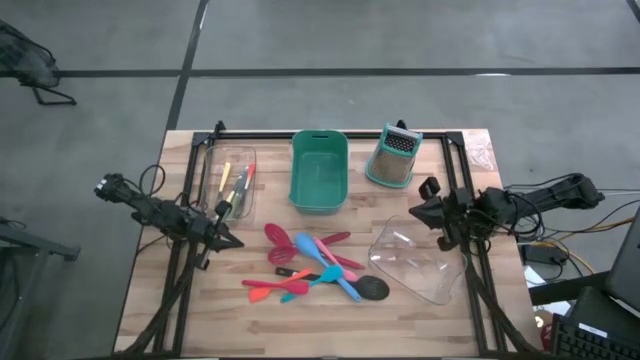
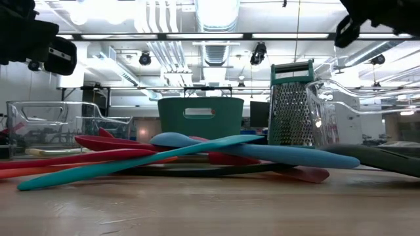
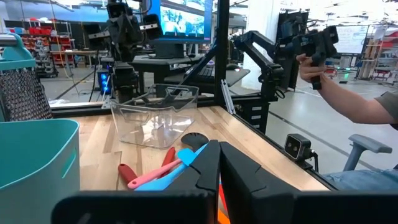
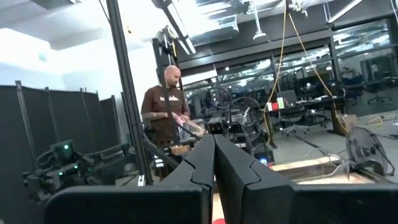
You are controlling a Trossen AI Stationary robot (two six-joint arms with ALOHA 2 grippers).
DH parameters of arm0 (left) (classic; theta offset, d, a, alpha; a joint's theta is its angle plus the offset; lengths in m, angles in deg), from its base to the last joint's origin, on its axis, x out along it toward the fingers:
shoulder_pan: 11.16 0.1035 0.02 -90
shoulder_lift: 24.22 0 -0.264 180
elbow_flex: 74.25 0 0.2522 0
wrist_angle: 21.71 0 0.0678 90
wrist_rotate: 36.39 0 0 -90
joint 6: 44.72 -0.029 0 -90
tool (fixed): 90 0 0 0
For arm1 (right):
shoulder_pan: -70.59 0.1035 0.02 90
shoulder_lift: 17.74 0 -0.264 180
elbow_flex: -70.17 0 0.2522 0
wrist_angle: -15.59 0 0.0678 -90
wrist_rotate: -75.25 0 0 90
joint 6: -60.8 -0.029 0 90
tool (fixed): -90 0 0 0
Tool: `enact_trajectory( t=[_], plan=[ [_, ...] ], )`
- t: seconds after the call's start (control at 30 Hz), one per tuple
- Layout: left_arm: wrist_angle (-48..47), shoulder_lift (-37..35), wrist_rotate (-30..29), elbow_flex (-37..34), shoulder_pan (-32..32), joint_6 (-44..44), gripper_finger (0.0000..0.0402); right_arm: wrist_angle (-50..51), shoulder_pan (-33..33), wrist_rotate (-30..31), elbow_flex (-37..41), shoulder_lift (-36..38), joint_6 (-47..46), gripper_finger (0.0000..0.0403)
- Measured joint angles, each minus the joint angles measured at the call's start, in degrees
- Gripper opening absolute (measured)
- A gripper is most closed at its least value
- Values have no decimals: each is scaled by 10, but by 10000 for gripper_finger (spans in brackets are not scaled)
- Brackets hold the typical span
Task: Pick & Place Kitchen Items
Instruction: Put the red spatula into the bottom transparent bin
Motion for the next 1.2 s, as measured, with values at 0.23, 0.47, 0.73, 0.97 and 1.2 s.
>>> enact_trajectory(
  t=[0.23,0.47,0.73,0.97,1.2],
  plan=[
    [0,0,0,0,0,0,14,5,0,0,-66,-95,15,9],
    [0,0,0,0,0,0,15,11,0,0,-143,-215,17,12],
    [0,0,0,0,0,0,17,172,0,44,-276,-334,29,68],
    [0,0,0,0,0,0,14,304,2,88,-382,-416,3,140],
    [3,0,0,0,0,0,15,353,22,80,-452,-497,17,188]
  ],
)
